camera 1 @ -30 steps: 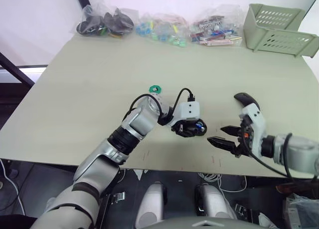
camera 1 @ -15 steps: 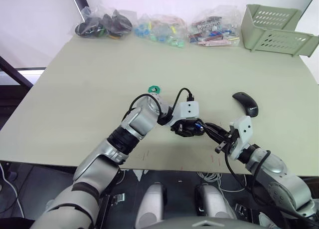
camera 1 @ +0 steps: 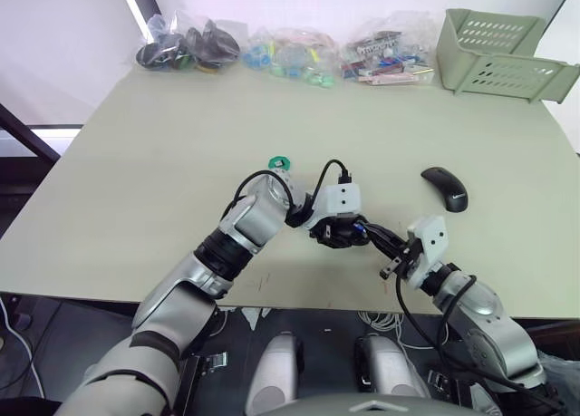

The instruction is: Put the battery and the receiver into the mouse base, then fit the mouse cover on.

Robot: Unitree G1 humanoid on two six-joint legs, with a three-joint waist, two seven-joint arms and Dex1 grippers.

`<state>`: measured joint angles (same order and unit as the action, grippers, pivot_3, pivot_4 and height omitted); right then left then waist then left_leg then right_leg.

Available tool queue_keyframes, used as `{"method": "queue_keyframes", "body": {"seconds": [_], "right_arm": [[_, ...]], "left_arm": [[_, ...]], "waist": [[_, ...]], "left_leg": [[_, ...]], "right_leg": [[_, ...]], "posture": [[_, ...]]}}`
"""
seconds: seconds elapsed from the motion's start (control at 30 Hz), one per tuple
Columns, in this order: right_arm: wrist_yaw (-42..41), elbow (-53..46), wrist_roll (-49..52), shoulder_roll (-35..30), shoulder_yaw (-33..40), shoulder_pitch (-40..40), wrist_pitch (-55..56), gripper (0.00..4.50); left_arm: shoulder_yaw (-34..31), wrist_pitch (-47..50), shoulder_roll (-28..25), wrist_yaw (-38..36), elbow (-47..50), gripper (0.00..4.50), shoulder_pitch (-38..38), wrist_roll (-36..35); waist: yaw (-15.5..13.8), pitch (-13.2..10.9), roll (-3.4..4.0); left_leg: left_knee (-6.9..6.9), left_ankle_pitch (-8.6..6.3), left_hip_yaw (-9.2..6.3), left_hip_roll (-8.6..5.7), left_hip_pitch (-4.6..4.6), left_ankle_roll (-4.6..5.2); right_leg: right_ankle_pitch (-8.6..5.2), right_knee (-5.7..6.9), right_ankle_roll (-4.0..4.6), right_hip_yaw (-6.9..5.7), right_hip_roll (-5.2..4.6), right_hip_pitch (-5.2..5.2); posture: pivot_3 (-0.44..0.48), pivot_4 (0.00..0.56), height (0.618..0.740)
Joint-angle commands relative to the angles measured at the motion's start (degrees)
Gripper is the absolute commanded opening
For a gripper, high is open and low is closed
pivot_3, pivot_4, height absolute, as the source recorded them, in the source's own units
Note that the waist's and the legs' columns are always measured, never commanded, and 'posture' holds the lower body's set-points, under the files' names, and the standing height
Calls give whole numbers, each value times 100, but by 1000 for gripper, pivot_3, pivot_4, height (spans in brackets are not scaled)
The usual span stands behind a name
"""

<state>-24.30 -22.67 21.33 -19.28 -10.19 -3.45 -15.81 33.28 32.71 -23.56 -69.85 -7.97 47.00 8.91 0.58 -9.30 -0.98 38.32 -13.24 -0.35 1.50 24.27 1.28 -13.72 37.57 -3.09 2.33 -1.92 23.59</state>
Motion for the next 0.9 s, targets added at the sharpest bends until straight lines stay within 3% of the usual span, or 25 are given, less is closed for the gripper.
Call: {"method": "queue_keyframes", "body": {"seconds": [0.03,0.5,0.9], "right_arm": [[-35,-118,-25,90,157,47,169,84],[-96,32,-188,309,160,17,335,84],[-215,754,-625,497,-25,24,705,84]], "left_arm": [[276,64,7,-26,-104,2921,-140,113],[278,33,52,1,-198,2921,-93,117],[267,27,51,10,-247,2921,-76,127]], "waist": [[-2,0,0],[-1,0,0],[1,0,0]], "left_leg": [[0,0,1,0,-2,0],[0,0,11,-1,-12,0],[1,0,16,-2,-24,0]], "right_leg": [[0,3,0,1,0,0],[0,13,0,13,0,-1],[-1,17,1,18,0,-8]], "posture": [[0,150,740],[0,150,740],[0,150,740]]}}
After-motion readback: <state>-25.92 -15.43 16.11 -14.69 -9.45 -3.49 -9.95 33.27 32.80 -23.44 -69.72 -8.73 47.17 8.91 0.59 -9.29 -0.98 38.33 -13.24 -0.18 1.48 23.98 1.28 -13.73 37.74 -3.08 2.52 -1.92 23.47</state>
